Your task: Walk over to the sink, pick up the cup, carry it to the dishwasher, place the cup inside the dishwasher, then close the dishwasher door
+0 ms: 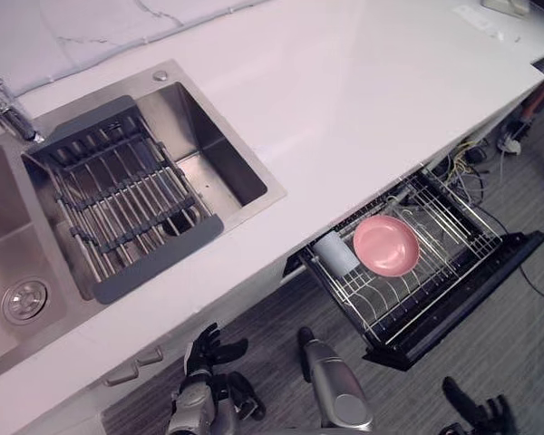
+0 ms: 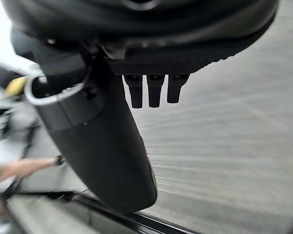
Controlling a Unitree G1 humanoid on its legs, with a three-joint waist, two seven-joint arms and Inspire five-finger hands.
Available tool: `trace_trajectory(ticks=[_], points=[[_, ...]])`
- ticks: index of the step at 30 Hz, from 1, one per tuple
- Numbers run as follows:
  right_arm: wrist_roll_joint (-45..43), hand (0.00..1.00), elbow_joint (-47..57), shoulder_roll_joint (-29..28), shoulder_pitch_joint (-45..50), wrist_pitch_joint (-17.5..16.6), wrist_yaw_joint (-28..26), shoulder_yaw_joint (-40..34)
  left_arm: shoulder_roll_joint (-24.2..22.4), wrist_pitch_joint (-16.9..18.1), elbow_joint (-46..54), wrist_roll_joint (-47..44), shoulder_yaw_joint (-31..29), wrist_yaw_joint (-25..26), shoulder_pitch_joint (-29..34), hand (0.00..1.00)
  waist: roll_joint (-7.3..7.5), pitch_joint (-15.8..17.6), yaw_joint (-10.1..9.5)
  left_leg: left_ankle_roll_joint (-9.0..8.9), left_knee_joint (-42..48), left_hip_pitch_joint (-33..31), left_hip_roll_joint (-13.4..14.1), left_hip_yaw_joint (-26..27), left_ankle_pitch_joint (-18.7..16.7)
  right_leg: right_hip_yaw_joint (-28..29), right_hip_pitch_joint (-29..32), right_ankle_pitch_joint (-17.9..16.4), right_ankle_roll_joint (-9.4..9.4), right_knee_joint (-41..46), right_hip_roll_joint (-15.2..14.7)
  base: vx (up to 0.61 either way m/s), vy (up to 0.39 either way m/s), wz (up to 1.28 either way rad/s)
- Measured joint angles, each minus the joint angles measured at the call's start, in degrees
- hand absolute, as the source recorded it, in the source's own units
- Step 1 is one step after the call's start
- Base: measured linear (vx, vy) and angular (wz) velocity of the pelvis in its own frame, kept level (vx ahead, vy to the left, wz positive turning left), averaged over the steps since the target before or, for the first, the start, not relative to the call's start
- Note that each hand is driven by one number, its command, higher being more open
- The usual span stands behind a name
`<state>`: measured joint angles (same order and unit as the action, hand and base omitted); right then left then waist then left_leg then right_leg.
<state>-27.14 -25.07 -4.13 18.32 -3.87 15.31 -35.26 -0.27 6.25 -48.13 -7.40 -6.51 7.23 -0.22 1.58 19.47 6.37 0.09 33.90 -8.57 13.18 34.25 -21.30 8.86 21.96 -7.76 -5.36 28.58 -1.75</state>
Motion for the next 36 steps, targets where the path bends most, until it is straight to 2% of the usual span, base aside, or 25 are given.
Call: trace_trajectory(ticks=[4, 6, 9, 13, 18, 21, 22, 23, 26, 29, 32, 34, 36], points=[[-9.50, 0.90, -0.26, 1.52, -7.20, -0.93, -2.25, 2.41, 1.13, 0.51, 2.98, -1.50, 0.03, -0.89, -1.44, 0.90, -0.12, 2.19, -1.01, 0.29, 0.71, -2.73, -0.13, -0.71, -0.74, -0.55, 2.12, 1.10, -0.02, -0.03, -0.49, -0.10, 0.009, 0.10], [-16.09, 0.90, -0.23, 3.53, -12.25, -2.36, -2.94, 3.90, 1.86, 0.71, 3.20, -2.27, 0.03, -1.14, -2.48, 0.90, -0.88, 3.46, -1.67, -0.01, 0.59, -4.74, -0.46, -1.87, -0.60, -1.82, 3.05, 1.83, 0.34, -0.94, -1.20, -0.08, -0.003, 0.27], [-23.05, 0.90, 0.94, 4.57, -15.03, -4.25, -2.52, 4.86, 2.63, 0.82, 3.72, -2.76, 0.04, -1.15, -2.51, 0.90, -1.91, 5.18, -2.78, 0.53, -2.15, -6.33, -2.45, -3.75, 1.69, -3.83, 3.57, 2.83, 0.14, -2.39, -3.01, -0.02, -0.006, 0.35], [-24.63, 0.90, 6.29, 4.68, -15.15, -4.37, -1.21, 10.81, 3.12, 0.88, 3.98, -2.75, 0.08, -1.16, -2.34, 0.90, -2.67, 5.72, -4.07, 1.64, -4.30, -7.69, -3.90, -5.93, 4.08, -5.90, 3.68, 3.32, 0.11, -3.32, -4.39, 0.03, -0.029, 0.37], [-23.70, 0.90, 8.62, 13.22, -22.49, -5.11, -0.04, 21.19, 3.18, 1.75, 4.50, -2.61, 0.27, -1.13, -2.45, 0.90, -3.87, 6.37, -5.66, 1.96, -6.05, -9.42, -5.30, -8.96, 5.91, -8.91, 3.67, 3.39, 0.10, -4.00, -5.93, 0.01, -0.031, 0.35], [-21.33, 0.90, 8.61, 17.49, -31.21, -3.98, 2.38, 26.01, 3.25, 2.01, 4.39, -2.21, 0.51, -1.05, -3.36, 0.90, -4.38, 6.66, -7.25, 1.65, -7.75, -10.90, -5.49, -10.84, 7.95, -11.14, 4.08, 3.95, 0.82, -5.02, -6.11, -0.01, -0.091, 0.35], [-20.27, 0.90, 8.32, 18.42, -34.10, -3.69, 4.85, 27.14, 3.27, 2.21, 4.38, -2.00, 0.62, -1.01, -3.51, 0.90, -4.57, 6.88, -7.35, 1.50, -8.33, -11.63, -5.48, -11.81, 8.92, -12.12, 4.26, 4.17, 1.12, -5.45, -6.12, 0.01, -0.114, 0.35], [-18.20, 0.90, 7.54, 18.33, -33.75, -3.81, 5.02, 27.61, 3.42, 2.20, 4.25, -2.00, 0.58, -0.90, -3.24, 0.90, -4.13, 7.13, -6.81, 1.24, -9.04, -11.75, -5.48, -12.52, 9.61, -12.86, 4.18, 4.31, 1.29, -5.63, -6.09, 0.02, -0.111, 0.29], [-14.45, 0.90, 5.23, 21.54, -34.02, -4.01, 5.22, 30.87, 2.99, 2.56, 4.04, -1.29, 1.77, -1.04, -3.72, 0.90, -4.08, 7.15, -6.48, 0.74, -9.95, -12.19, -5.48, -14.08, 10.77, -14.44, 4.05, 4.47, 1.56, -5.77, -5.97, -0.02, -0.098, 0.19], [-10.61, 0.90, 2.16, 23.31, -35.31, -4.01, 5.14, 31.80, 1.61, 3.03, 4.71, -0.54, 2.38, -1.08, -4.70, 0.90, -4.07, 7.14, -6.50, -0.37, -10.82, -12.99, -5.26, -15.84, 11.81, -16.51, 3.60, 5.23, 2.86, -7.12, -5.73, -0.09, -0.071, 0.25], [-7.67, 0.90, 1.69, 24.41, -35.56, -1.90, 4.73, 31.73, 1.61, 3.03, 5.06, -0.54, 3.51, -1.02, -5.15, 0.90, -4.07, 7.14, -6.79, -0.87, -13.41, -13.04, -4.87, -17.50, 13.88, -19.28, 1.95, 6.51, 4.13, -10.95, -5.18, -0.12, -0.081, 0.23], [-4.98, 0.90, 2.16, 24.64, -33.86, -1.37, 2.82, 30.85, 1.63, 2.94, 5.08, -0.52, 4.05, -0.97, -5.37, 0.90, -4.10, 7.13, -7.13, -1.33, -15.05, -12.64, -4.63, -18.87, 15.36, -20.86, 0.58, 7.01, 4.41, -13.14, -4.55, -0.07, -0.101, 0.29], [-0.73, 0.90, 6.35, 24.09, -27.89, -1.28, -0.54, 30.14, 1.86, 2.78, 4.94, -0.41, 4.85, -0.95, -5.59, 0.90, -3.93, 6.94, -7.21, -1.88, -17.57, -11.47, -4.73, -21.28, 17.47, -22.65, -1.62, 7.03, 4.46, -14.75, -3.87, 0.00, -0.099, 0.46]])
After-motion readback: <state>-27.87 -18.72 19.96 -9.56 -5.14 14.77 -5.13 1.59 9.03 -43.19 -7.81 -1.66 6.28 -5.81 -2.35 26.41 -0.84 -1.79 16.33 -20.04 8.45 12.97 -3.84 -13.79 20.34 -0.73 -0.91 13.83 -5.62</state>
